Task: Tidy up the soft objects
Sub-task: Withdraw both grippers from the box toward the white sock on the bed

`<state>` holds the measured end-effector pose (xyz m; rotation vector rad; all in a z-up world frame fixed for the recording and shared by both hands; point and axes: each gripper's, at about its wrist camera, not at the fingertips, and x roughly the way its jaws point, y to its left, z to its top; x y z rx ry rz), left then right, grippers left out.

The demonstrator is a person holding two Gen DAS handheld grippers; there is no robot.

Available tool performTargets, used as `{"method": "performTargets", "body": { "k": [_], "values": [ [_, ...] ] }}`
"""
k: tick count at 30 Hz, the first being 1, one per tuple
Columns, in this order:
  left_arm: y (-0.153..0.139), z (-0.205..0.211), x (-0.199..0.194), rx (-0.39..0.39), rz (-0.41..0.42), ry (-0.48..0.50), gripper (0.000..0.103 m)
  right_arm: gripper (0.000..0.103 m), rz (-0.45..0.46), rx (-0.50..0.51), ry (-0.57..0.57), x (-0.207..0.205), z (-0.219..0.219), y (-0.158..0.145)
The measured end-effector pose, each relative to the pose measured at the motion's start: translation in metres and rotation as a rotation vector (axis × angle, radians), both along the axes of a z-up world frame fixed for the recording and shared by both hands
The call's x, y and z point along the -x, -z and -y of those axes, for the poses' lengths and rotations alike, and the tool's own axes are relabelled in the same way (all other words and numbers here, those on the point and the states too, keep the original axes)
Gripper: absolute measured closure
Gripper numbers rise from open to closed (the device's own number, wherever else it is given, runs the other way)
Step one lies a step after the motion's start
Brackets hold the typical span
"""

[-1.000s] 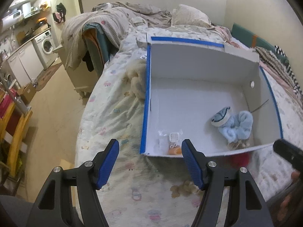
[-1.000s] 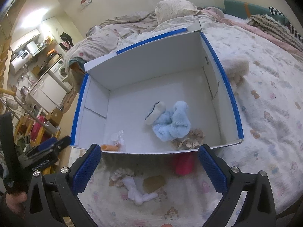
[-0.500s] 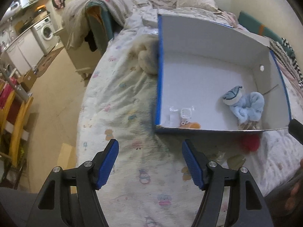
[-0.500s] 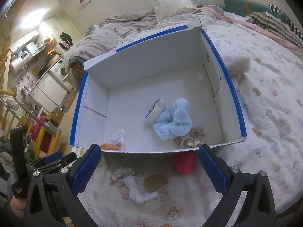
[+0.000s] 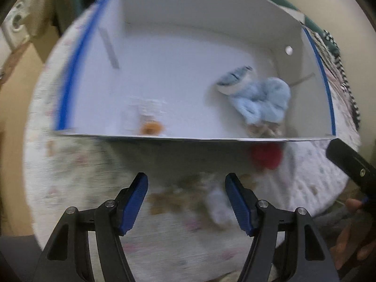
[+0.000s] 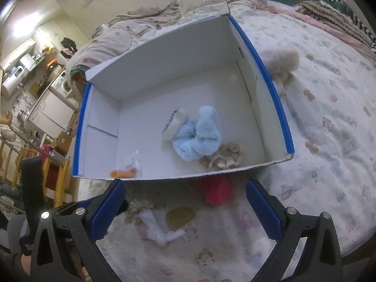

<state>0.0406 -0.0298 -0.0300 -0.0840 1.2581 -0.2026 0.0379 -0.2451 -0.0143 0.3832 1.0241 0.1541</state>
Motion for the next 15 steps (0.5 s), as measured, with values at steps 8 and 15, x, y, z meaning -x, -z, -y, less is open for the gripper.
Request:
{"method": "performTargets", "body": {
  "k": [8,15],
  "values": [
    [0.029,0.036,-0.016,0.002,-0.085,0.068,0.090,0.000,-0.066,0.007,0.022,-0.001,0.012,0.013],
    [0.028,0.020,-0.020,0.019,-0.115,0.036,0.094,0.000,-0.158,-0.078,0.078,-0.008,0.028,0.031]
  ]
}}
